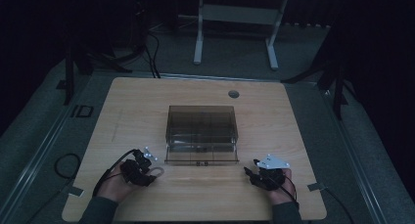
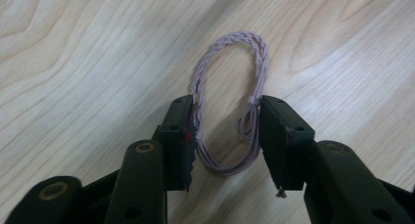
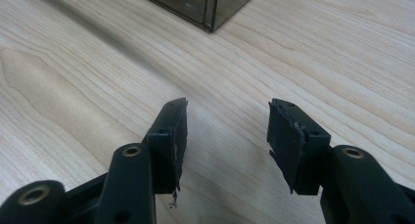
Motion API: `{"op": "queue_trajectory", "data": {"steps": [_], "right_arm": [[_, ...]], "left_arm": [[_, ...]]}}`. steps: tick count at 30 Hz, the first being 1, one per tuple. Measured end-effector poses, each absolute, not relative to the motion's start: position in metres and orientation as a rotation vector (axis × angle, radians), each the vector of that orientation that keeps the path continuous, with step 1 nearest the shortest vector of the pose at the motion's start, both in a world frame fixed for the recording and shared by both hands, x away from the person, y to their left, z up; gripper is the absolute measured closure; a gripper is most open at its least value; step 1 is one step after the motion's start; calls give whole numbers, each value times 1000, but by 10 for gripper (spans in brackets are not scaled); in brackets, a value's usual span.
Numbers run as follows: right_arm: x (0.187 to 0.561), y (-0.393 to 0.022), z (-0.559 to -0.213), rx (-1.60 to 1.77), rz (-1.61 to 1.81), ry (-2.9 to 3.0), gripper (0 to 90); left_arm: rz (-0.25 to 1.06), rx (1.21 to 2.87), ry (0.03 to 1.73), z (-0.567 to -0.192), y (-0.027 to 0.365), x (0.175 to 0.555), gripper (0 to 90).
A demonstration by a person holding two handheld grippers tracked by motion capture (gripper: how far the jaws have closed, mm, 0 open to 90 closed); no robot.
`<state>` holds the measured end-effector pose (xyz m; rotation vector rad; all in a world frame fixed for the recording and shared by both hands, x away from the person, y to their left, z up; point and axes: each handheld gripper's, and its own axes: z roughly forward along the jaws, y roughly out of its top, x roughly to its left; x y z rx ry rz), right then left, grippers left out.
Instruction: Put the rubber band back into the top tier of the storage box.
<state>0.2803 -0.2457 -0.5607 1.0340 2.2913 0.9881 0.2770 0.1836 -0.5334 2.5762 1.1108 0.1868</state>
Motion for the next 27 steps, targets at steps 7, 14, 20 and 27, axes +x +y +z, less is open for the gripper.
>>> {"op": "queue_trajectory", "data": {"steps": [7,14,20,27], "right_arm": [[280,-245,-561,1029,983,2295,493],[280,-245,-562,1029,985,2296,493],[280,-245,-562,1027,985,2298,493],[280,-245,-562,1026,982,2300,493]], "left_arm": [[156,2629,1171,-530,188,286,675],[103,2690,1194,-528,186,295,694],[76,2685,1238,-527,189,302,782],[40,2724,1249,-527,187,309,830]]}}
